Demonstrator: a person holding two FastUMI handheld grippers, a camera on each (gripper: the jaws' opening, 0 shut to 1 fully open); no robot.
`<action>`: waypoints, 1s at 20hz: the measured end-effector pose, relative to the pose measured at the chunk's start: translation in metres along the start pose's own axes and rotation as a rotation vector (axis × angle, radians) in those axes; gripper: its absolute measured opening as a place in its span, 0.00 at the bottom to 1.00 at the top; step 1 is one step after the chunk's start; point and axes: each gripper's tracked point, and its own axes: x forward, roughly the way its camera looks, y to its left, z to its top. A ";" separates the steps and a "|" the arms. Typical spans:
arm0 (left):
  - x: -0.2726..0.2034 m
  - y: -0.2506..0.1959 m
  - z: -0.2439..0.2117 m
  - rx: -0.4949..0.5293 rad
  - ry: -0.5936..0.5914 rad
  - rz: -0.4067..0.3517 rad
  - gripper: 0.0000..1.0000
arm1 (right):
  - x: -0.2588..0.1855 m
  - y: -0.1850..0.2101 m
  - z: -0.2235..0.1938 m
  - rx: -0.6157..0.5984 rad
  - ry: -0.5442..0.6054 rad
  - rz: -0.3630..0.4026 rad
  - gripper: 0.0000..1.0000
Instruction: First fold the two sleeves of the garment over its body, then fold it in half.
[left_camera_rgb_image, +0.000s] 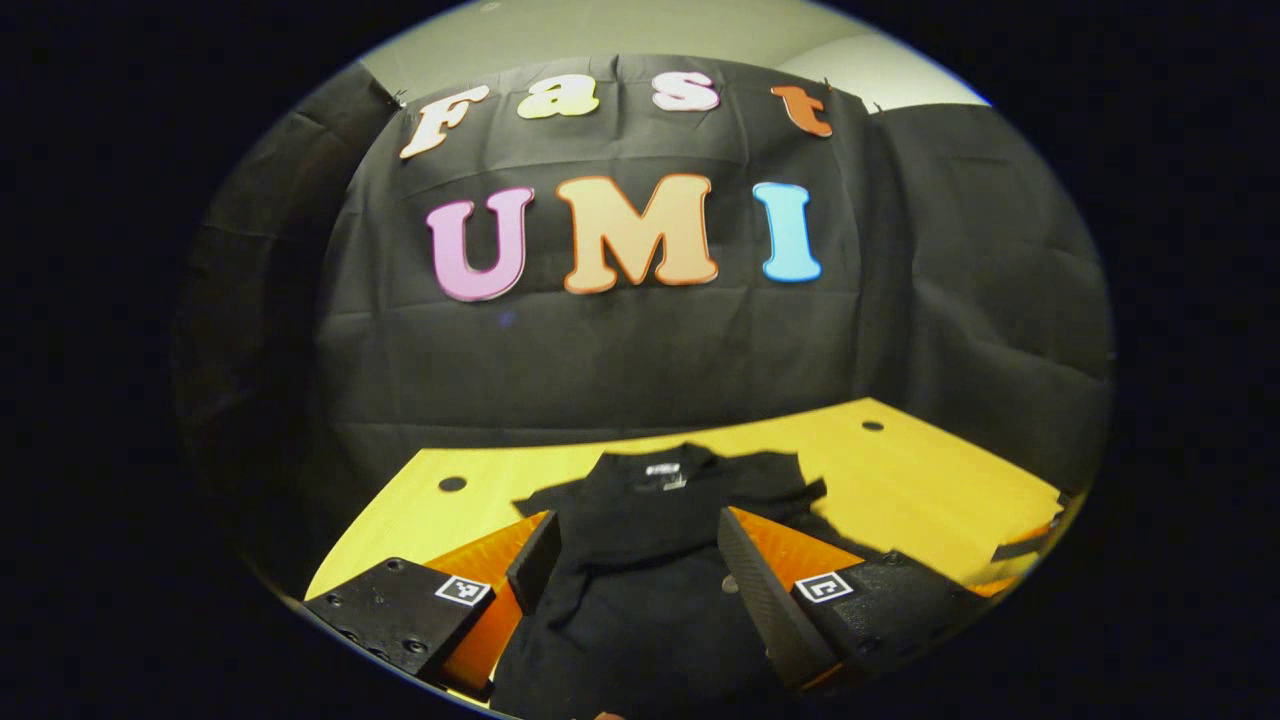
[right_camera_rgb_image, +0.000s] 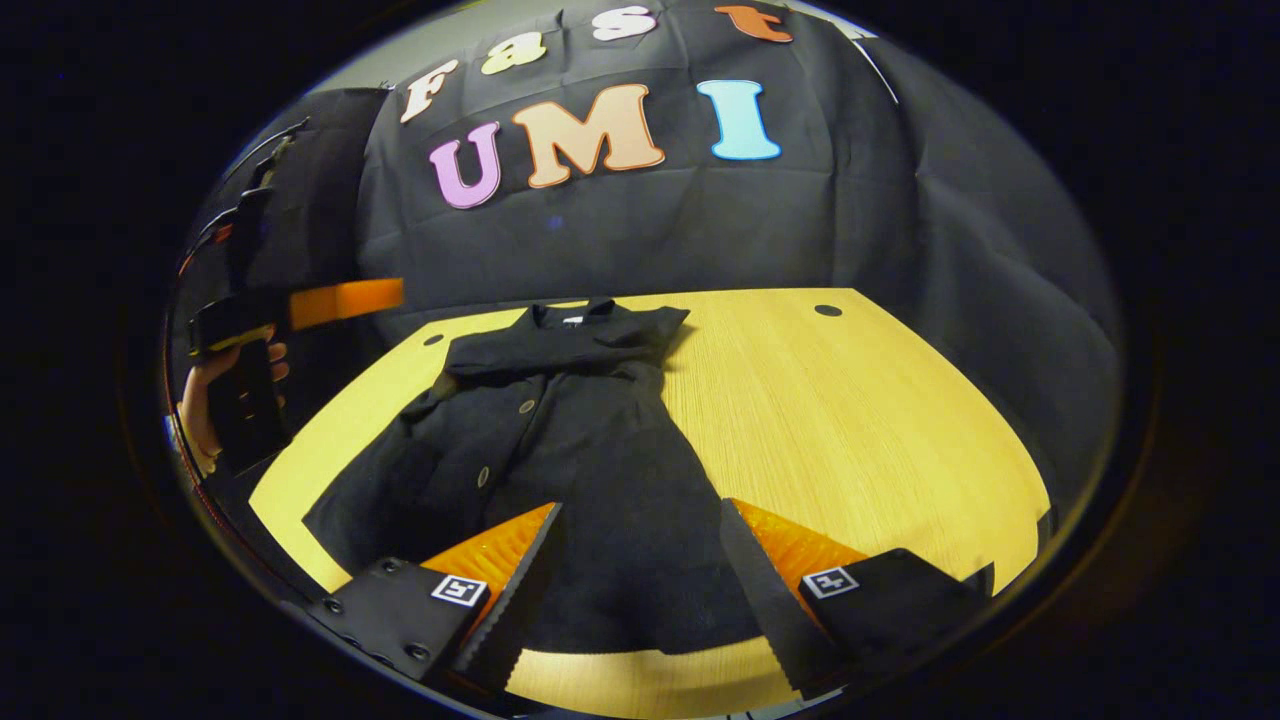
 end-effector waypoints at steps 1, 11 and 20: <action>-0.009 0.007 -0.012 0.008 0.021 0.018 0.96 | 0.001 0.000 -0.004 -0.009 0.008 0.000 0.98; -0.103 0.028 -0.146 -0.098 0.331 0.140 0.95 | 0.014 -0.012 -0.040 -0.016 0.080 -0.012 0.98; -0.133 0.038 -0.191 -0.120 0.462 0.174 0.96 | 0.020 -0.015 -0.067 -0.049 0.153 0.001 0.99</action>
